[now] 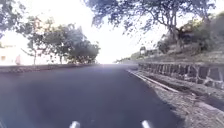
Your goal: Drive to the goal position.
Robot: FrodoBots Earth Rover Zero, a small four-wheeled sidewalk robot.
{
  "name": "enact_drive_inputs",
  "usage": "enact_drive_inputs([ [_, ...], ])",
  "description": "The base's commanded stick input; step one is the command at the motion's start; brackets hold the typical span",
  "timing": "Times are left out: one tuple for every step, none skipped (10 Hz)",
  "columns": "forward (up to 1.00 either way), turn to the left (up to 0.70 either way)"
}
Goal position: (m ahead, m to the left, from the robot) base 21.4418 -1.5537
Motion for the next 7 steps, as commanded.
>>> enact_drive_inputs([
  [0.70,0.00],
  [0.70,0.00],
  [0.70,0.00],
  [0.70,0.00],
  [0.70,0.00],
  [0.70,-0.05],
  [0.70,-0.11],
])
